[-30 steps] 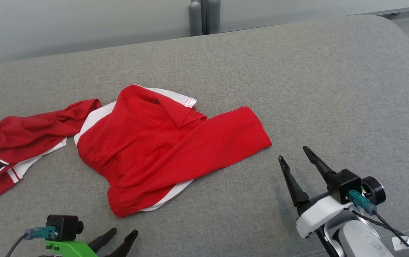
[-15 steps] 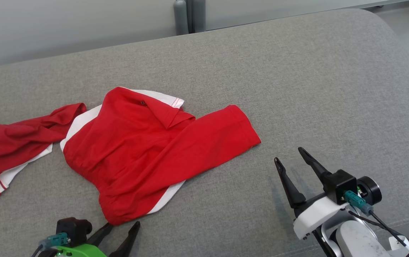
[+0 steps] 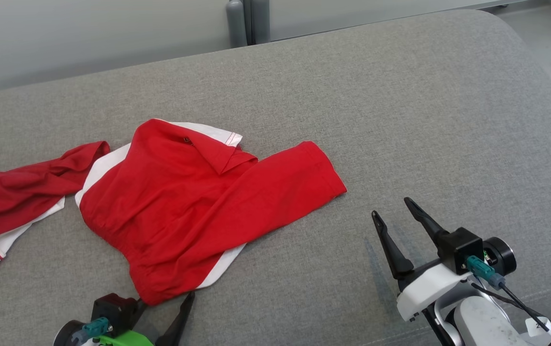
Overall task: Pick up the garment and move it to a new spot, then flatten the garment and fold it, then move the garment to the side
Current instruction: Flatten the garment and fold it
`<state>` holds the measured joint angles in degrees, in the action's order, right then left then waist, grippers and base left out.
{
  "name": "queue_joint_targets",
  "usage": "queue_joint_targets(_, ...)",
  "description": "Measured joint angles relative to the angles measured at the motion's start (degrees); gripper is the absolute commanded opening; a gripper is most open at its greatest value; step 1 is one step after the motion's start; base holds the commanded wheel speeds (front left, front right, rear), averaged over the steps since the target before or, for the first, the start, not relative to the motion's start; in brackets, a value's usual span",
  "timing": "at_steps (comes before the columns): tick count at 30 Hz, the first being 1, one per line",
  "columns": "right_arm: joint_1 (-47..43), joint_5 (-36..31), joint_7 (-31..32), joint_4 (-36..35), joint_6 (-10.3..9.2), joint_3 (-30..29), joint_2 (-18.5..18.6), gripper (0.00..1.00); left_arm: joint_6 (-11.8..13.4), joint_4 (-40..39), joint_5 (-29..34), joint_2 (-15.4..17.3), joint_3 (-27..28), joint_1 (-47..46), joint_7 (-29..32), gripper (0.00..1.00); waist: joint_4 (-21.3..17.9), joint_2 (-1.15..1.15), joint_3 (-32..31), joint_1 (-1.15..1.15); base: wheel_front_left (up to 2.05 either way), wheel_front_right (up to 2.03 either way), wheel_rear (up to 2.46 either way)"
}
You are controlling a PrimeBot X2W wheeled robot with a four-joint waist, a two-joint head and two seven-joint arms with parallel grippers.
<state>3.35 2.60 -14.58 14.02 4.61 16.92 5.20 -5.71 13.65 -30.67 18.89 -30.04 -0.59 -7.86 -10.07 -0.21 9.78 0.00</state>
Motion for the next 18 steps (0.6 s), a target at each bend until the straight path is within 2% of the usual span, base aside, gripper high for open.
queue_joint_targets(8, -0.01, 0.00, 0.00, 0.22, 0.00, -0.10, 0.01, 1.00, -0.40, 3.66, 1.52, -1.09, -1.71, -0.18, -3.74, 1.00, -0.04, 0.00, -0.36, 0.00, 0.00, 0.00, 0.00)
queue_joint_targets(18, -0.01, -0.01, 0.00, 0.35, 0.10, 0.02, 0.03, 1.00, -0.40, 6.77, 6.20, -1.30, -2.44, -3.41, -5.43, 1.00, -0.05, 0.00, -0.75, 0.00, 0.00, 0.00, 0.00)
